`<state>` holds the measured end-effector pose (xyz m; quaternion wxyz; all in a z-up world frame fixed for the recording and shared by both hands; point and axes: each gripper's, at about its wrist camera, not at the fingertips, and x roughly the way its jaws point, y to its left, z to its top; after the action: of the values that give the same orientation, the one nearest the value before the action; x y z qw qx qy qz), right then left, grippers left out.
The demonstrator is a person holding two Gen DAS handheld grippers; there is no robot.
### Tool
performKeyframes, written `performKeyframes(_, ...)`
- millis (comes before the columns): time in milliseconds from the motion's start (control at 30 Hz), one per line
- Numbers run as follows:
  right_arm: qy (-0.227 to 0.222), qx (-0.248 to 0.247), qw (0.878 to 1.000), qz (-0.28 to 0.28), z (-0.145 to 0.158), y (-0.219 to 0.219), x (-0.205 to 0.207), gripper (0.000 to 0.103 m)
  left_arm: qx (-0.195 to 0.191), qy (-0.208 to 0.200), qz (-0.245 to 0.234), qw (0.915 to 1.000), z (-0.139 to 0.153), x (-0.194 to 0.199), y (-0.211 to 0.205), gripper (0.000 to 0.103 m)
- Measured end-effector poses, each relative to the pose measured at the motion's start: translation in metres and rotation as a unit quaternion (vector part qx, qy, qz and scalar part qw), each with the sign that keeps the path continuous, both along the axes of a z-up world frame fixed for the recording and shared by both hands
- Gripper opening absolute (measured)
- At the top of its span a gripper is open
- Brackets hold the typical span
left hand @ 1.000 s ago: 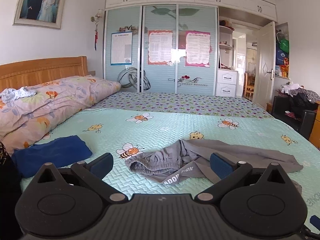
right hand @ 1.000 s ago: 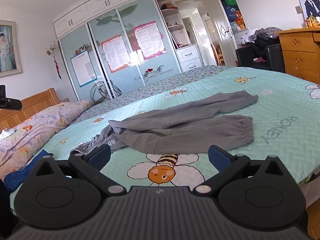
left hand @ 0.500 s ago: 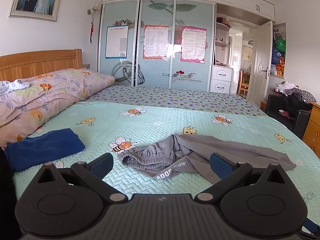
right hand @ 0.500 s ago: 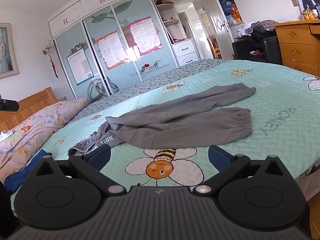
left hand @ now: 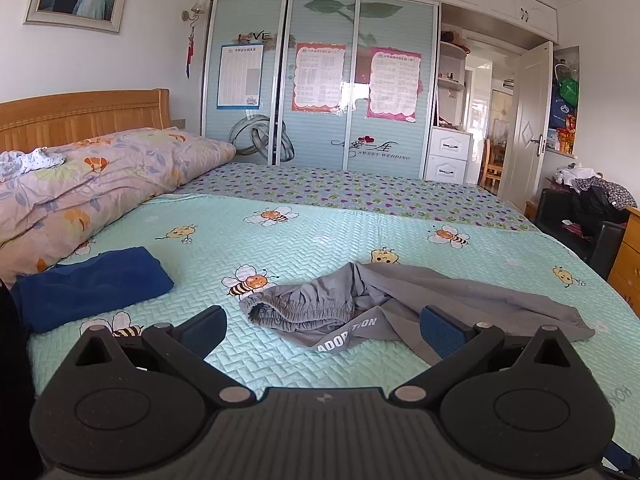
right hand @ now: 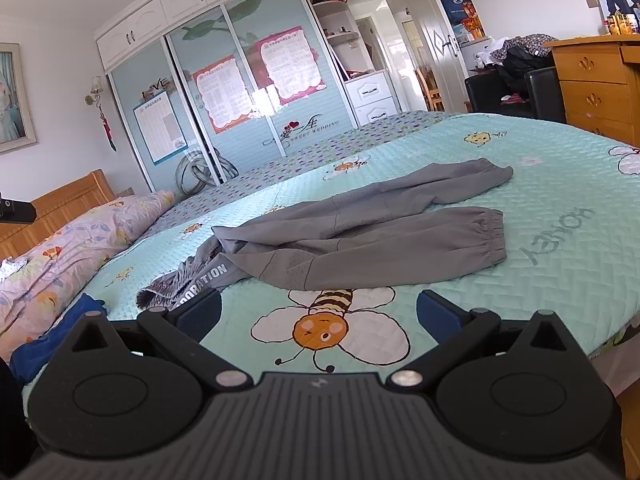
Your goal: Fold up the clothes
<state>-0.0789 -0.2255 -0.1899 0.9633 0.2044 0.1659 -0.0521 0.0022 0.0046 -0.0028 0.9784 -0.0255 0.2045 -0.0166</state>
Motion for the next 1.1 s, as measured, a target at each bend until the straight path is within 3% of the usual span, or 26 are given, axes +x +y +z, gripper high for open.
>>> performKeyframes(767, 0.005, -0.006, 1.0, 0.003, -0.002, 0.003, 0.002, 0.103, 0.018, 0.003, 0.012, 0.9998, -0.009, 0.006, 0.0, 0.103)
performKeyframes(833, 0.006, -0.008, 1.0, 0.005, -0.002, 0.004, 0.002, 0.103, 0.054, -0.012, 0.021, 0.9983, -0.018, 0.008, -0.001, 0.102)
performKeyframes(900, 0.006, -0.009, 1.0, 0.006, -0.003, 0.005, 0.002, 0.103, 0.115, -0.034, 0.041, 0.992, -0.032, 0.013, -0.005, 0.102)
performKeyframes(1000, 0.008, -0.015, 1.0, 0.007, -0.005, 0.008, 0.001, 0.103, 0.217, -0.056, 0.077, 0.9715, -0.06, 0.022, -0.01, 0.102)
performKeyframes(1100, 0.005, -0.047, 0.999, 0.013, -0.005, 0.015, 0.003, 0.103, 0.273, -0.056, 0.109, 0.9542, -0.083, 0.033, -0.012, 0.102)
